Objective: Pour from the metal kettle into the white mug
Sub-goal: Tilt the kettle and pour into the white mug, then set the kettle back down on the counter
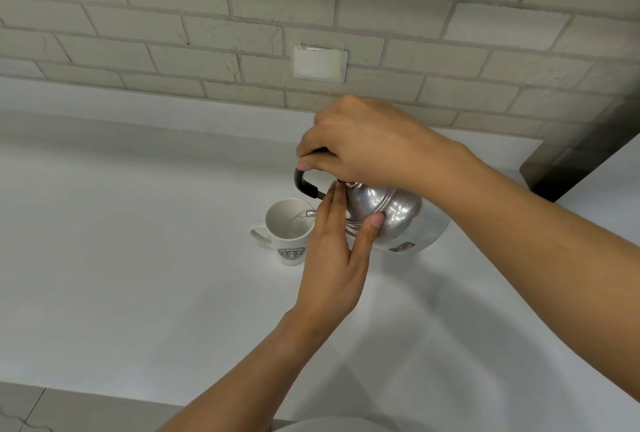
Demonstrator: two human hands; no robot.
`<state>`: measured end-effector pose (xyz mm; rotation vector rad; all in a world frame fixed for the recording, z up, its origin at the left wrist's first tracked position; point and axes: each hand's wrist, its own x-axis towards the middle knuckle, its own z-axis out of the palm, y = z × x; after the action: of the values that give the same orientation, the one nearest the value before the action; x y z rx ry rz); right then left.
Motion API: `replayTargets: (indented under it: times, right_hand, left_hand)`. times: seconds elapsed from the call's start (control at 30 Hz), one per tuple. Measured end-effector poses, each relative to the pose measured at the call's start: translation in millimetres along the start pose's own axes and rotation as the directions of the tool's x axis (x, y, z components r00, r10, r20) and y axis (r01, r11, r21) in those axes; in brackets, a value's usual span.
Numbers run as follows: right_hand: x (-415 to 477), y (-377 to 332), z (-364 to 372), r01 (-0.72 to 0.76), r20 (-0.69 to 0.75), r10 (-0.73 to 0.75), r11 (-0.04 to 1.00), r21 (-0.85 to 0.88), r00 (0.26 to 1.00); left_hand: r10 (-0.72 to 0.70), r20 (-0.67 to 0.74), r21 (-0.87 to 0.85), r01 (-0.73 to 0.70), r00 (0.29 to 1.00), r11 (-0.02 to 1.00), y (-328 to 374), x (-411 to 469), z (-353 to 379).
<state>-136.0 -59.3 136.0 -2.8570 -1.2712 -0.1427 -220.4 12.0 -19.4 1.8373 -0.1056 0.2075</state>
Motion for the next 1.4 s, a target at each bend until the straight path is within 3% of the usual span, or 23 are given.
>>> replayTargets:
  times: [0.2, 0.4, 0.6, 0.7, 0.83, 0.93, 1.07, 1.23, 1.4]
  right_hand:
    - [-30, 22, 18, -0.038, -0.196, 0.073, 0.984, 0.176, 0.978]
    - [-68, 43, 42, -0.076, -0.478, 0.280, 0.913, 0.402, 0.832]
    - [-93, 57, 71, -0.086, -0.535, 0.440, 0.823, 0.561, 0.721]
    - [-95, 68, 83, -0.110, -0.517, 0.524, 0.766, 0.633, 0.677]
    - [-91, 92, 97, -0.137, -0.401, 0.648, 0.617, 0.775, 0.648]
    - [-87, 114, 117, -0.184, -0.359, 0.684, 0.585, 0.790, 0.635]
    - [-72, 147, 155, -0.341, -0.261, 0.771, 0.522, 0.782, 0.581]
    - [-35, 184, 185, -0.495, -0.102, 0.785, 0.479, 0.725, 0.610]
    - [-7, 212, 203, -0.565, 0.027, 0.816, 0.375, 0.735, 0.577]
  left_hand:
    - [0.039, 0.048, 0.105, -0.044, 0.998, 0.993, -6, -4, 0]
    - [0.064, -0.122, 0.014, -0.063, 0.991, 0.998, -11, 2, -6]
    - [0.061, 0.057, 0.226, -0.073, 0.996, 0.971, 2, 54, -19]
    - [0.088, 0.108, 0.313, -0.118, 0.990, 0.942, 6, 73, -15]
    - [0.113, 0.115, 0.363, -0.148, 0.987, 0.920, 4, 101, -3]
    - [0.121, 0.109, 0.382, -0.154, 0.987, 0.911, -7, 129, 3]
    - [0.071, 0.064, 0.383, -0.090, 0.995, 0.919, -24, 170, 7]
    - [-0.063, 0.048, 0.412, 0.038, 0.997, 0.910, -45, 222, 15]
    - [-0.132, 0.050, 0.386, 0.103, 0.990, 0.917, -65, 253, 24]
